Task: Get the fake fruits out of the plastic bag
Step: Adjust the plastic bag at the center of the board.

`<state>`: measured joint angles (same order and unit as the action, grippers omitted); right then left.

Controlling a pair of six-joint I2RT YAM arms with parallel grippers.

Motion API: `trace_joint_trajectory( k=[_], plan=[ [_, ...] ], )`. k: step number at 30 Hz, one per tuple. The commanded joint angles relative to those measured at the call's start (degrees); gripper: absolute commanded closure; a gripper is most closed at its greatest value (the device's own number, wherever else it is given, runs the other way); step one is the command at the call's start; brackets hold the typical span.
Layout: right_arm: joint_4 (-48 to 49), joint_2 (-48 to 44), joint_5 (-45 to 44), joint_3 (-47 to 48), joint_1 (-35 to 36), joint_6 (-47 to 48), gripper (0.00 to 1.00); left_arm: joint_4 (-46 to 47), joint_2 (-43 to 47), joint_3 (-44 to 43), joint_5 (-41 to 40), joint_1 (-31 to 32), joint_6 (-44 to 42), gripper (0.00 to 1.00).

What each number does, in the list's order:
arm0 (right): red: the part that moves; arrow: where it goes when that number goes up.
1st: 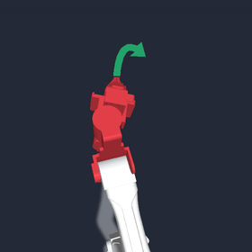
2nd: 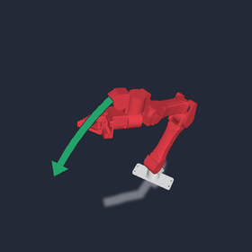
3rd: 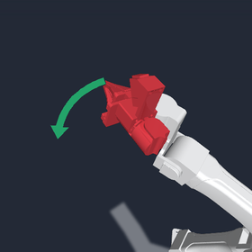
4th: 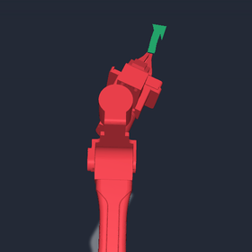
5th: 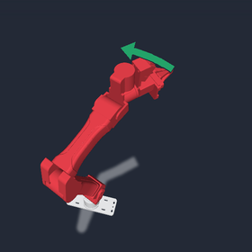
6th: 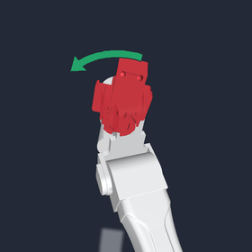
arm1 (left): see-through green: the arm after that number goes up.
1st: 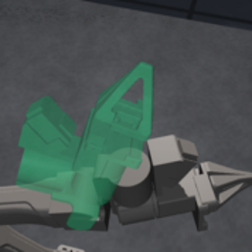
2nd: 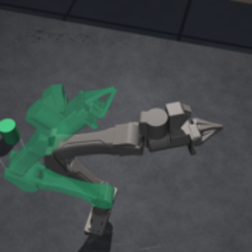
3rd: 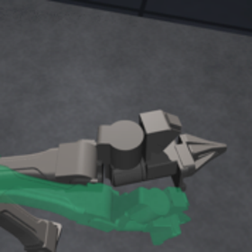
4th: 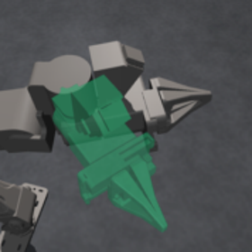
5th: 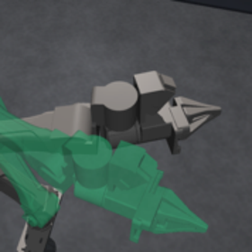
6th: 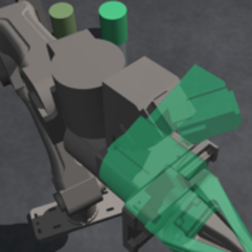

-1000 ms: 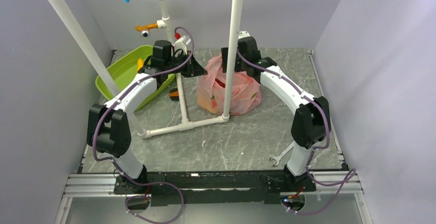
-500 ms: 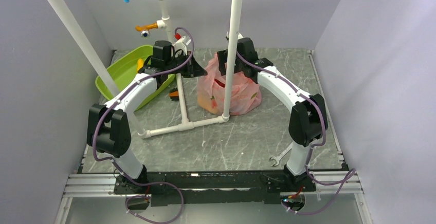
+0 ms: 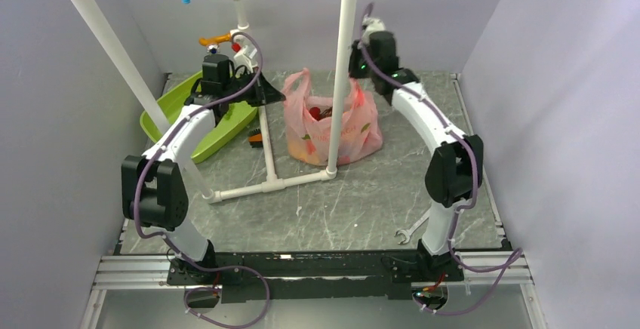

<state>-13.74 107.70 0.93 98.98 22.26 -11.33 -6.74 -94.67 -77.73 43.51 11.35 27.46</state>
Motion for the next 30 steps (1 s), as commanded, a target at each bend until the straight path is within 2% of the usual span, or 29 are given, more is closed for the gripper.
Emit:
trace_joint_trajectory(
  k=[1,5,9,14,18,20,24,28,30],
  plan=[
    [5.76,-1.14,12.83,10.57,-6.85,-9.45,1.00,2.41,5.63,-2.79,2.66,-1.38,-1.74,1.00],
    [7.04,-3.37,14.39,14.12,-7.10,-11.24,1.00,8.15,8.24,-0.64,5.18,-3.74,0.86,1.00],
    [7.05,-8.29,13.06,11.79,-7.34,-10.69,1.00,9.40,9.74,0.06,5.28,-5.29,1.19,1.00],
    [12.37,-18.84,10.37,-9.10,-7.32,-9.40,1.00,10.08,6.97,0.55,6.55,-5.29,3.76,1.00],
    [16.78,-27.04,9.42,-25.07,-7.26,-10.78,1.00,6.94,5.53,-0.33,4.32,-5.14,1.37,0.99],
    [18.11,-30.31,9.74,-31.09,-7.29,-11.96,1.00,3.02,5.62,-1.25,2.56,-4.76,-1.03,0.94],
    [18.02,-35.05,10.26,-38.11,-7.25,-13.03,0.99,0.86,6.48,-1.58,0.67,-3.23,-3.13,0.78],
    [16.80,-37.66,11.47,-41.08,-7.23,-12.91,0.94,-2.48,7.55,-2.43,-2.63,-0.27,-6.71,0.62],
    [15.86,-37.79,12.37,-41.53,-7.23,-12.52,0.93,-4.92,8.60,-2.80,-6.06,1.38,-8.76,0.58]
  ],
)
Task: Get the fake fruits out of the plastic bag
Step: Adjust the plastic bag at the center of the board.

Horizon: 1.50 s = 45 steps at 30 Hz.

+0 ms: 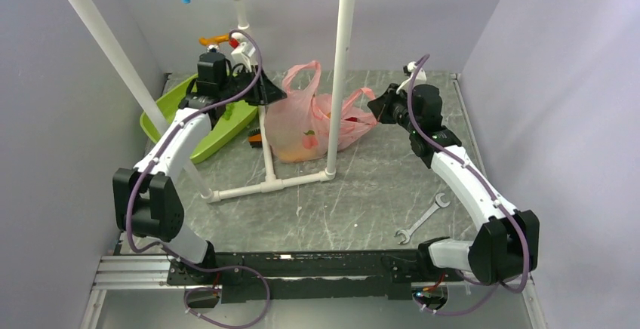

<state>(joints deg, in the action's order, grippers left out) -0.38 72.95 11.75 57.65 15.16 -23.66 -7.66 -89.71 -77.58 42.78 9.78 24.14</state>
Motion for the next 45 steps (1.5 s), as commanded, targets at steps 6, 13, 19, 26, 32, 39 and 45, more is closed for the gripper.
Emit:
trace_joint_trajectory(
  k=[6,13,19,26,32,39,45],
  plan=[
    [3.66,-3.98,4.06,-1.83,-0.13,-1.16,0.92,-12.91,11.60,-5.45,-25.96,8.92,-14.11,0.31],
    [5.48,-6.64,2.98,-4.89,-0.07,-1.14,0.91,-12.60,18.11,-2.49,-39.56,18.59,-8.52,0.32],
    [8.33,-7.61,6.89,-7.36,-0.06,-3.32,0.90,-1.03,14.36,-0.11,-39.84,22.61,-1.89,0.35],
    [11.45,-11.12,8.30,-11.27,-0.05,-6.48,0.89,5.12,5.38,-3.93,-53.25,29.48,-7.13,0.26],
    [11.13,-12.98,7.79,-12.55,-0.06,-6.16,0.89,10.18,-2.68,-8.07,-61.06,31.65,-16.50,0.26],
    [10.36,-13.98,7.32,-12.82,-0.13,-5.26,0.89,8.64,-10.07,-14.89,-65.39,31.42,-23.10,0.20],
    [10.08,-13.53,7.51,-12.51,-0.09,-5.43,0.89,-3.84,-19.98,-29.16,-61.99,29.10,-21.39,0.19]
  ],
)
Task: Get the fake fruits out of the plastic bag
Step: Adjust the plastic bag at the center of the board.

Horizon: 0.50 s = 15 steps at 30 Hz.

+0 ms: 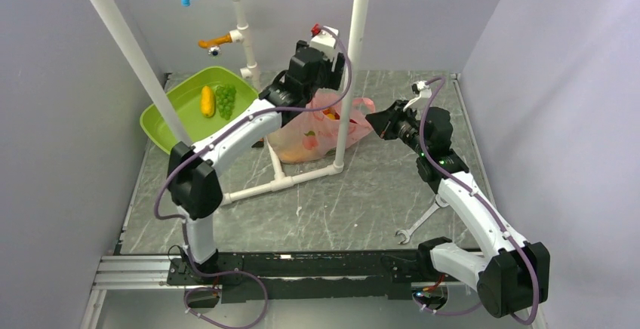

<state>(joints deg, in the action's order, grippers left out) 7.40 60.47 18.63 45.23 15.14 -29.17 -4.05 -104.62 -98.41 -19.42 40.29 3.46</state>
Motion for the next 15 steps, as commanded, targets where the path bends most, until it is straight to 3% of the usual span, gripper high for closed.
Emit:
trace_joint_trajectory(
  k=[1,8,15],
  plan=[
    [2.09,-1.04,0.51,-0.02,-0.12,0.16,0.89,-9.70,-6.23,-9.89,0.31,-1.85,0.13,0.20],
    [1.18,-0.64,-0.59,0.88,-0.16,0.98,0.89,-8.49,-4.06,-5.25,4.07,-3.51,3.44,0.29],
    [0.94,0.79,-1.19,1.13,-0.12,1.74,0.89,-5.59,5.02,4.72,7.82,-3.66,5.03,0.25]
  ],
)
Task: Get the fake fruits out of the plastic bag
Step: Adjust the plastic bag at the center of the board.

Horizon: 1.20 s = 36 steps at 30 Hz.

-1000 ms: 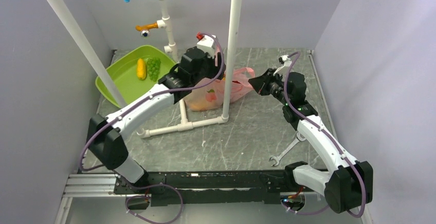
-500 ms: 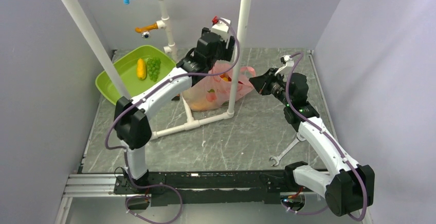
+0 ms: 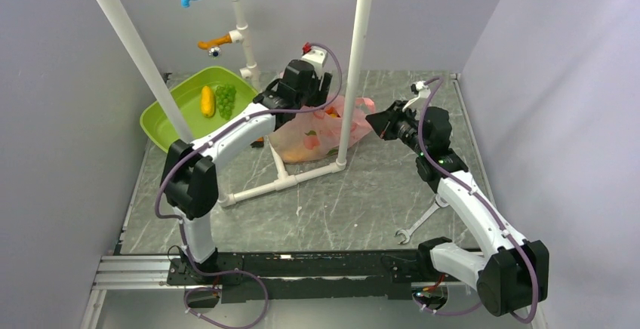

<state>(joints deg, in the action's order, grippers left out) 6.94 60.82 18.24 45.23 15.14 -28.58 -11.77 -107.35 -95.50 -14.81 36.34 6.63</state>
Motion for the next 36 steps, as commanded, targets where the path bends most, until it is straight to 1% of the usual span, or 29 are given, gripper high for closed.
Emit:
trace_joint_trajectory(
  k=[1,3,7,12,16,21,25,26,27,29,30,31,32,33,34,36],
  plan=[
    [1.49,0.58,-0.85,1.10,-0.13,1.22,0.89,0.23,8.56,1.44,3.92,0.26,2.07,0.25],
    [1.62,1.14,-0.79,1.14,-0.15,1.21,0.89,-2.64,10.51,1.39,6.07,0.28,1.99,0.24],
    [1.89,1.91,0.36,1.43,-0.11,0.71,0.89,-3.26,13.28,2.68,8.96,0.02,1.18,0.22],
    [2.52,1.58,1.45,1.59,-0.12,-0.25,0.89,-7.74,9.16,-2.09,8.76,-1.03,4.04,0.24],
    [1.54,0.93,0.70,1.92,-0.09,0.12,0.89,-6.01,6.67,-3.34,11.06,-1.75,5.47,0.24],
    [1.36,0.72,0.72,1.99,-0.08,0.25,0.89,-6.66,2.72,-6.20,10.52,-2.05,5.52,0.26],
    [1.56,1.37,0.68,1.88,-0.07,0.19,0.89,-5.15,0.83,-6.82,13.17,-2.45,6.34,0.30],
    [1.63,1.49,0.54,1.84,-0.11,0.15,0.89,-4.36,0.79,-6.66,14.11,-2.61,6.59,0.34],
    [1.67,1.60,0.19,1.72,-0.11,0.04,0.89,-3.44,0.93,-6.51,15.96,-2.93,6.90,0.42],
    [1.99,1.66,-1.44,1.38,-0.12,-0.64,0.89,-1.98,1.55,-6.48,20.28,-3.91,7.63,0.71],
    [2.05,1.85,-2.80,1.46,-0.09,-1.06,0.89,-1.37,2.29,-6.37,21.03,-4.50,8.13,0.82],
    [1.99,2.31,-4.16,1.77,-0.10,-1.67,0.89,-0.50,3.22,-6.03,21.58,-5.08,8.75,0.88],
    [1.94,3.16,-5.35,2.47,-0.12,-2.04,0.89,0.94,4.18,-5.31,22.28,-5.81,9.40,0.91],
    [1.18,4.65,-7.13,4.11,-0.21,-1.84,0.89,2.42,5.17,-4.58,23.11,-6.68,10.31,0.94],
    [-0.89,6.82,-8.13,6.67,-0.50,-1.06,0.89,4.03,5.94,-3.97,24.50,-7.61,11.25,1.00],
    [-5.63,12.79,-10.16,14.10,-1.40,0.87,0.95,7.04,6.88,-3.64,27.68,-9.74,13.42,1.00]
  ],
)
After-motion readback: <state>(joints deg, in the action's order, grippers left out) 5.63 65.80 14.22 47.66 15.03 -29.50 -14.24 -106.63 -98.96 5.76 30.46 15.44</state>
